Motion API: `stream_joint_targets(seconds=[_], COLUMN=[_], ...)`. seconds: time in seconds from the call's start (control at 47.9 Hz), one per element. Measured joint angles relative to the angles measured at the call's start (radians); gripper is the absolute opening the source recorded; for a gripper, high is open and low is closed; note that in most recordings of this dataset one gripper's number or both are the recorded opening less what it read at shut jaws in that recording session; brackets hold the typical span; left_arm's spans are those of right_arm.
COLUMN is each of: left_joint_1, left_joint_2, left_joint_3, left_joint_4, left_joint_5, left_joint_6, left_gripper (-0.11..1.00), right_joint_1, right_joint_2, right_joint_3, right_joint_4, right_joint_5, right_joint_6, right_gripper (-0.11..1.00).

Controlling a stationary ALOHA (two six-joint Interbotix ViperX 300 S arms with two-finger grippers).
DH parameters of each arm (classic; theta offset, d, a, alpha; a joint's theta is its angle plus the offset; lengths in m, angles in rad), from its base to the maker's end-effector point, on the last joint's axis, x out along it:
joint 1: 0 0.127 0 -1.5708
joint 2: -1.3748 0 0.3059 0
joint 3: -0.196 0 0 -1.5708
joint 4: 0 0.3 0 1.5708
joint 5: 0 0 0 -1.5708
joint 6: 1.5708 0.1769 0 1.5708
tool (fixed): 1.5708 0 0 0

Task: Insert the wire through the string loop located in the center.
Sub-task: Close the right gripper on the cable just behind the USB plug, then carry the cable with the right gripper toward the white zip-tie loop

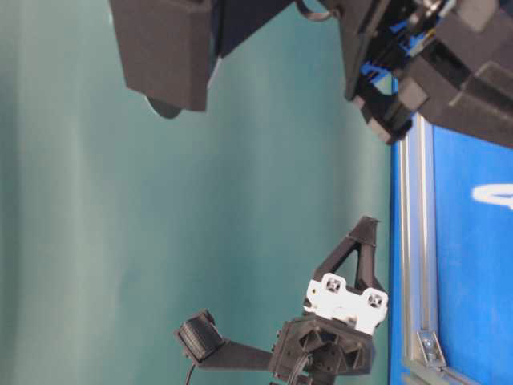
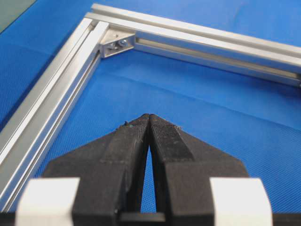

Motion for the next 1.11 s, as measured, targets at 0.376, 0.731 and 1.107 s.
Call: stream_joint_targets(seconds=[0.376, 0.731, 1.107], left_joint_1=[0.000, 0.000, 0.000], left_joint_2=[0.000, 0.000, 0.000], left_joint_3=[0.000, 0.000, 0.000], left_joint_4=[0.000, 0.000, 0.000], left_joint_5=[0.000, 0.000, 0.000], left_joint_6=[0.000, 0.000, 0.000], left_gripper=[0.00, 0.00, 0.00], right_joint_1=[0.000, 0.002, -0.034], right_joint_2=[-0.087, -0.247, -0.264], right_joint_3=[0.115, 0.290, 0.299], right_joint_4=[0.021, 0.031, 0.032], right_joint_5=[-0.002, -0.002, -0.003], right_joint_6=[0.002, 0.002, 0.002], right_gripper=[-0.02, -0.02, -0.02])
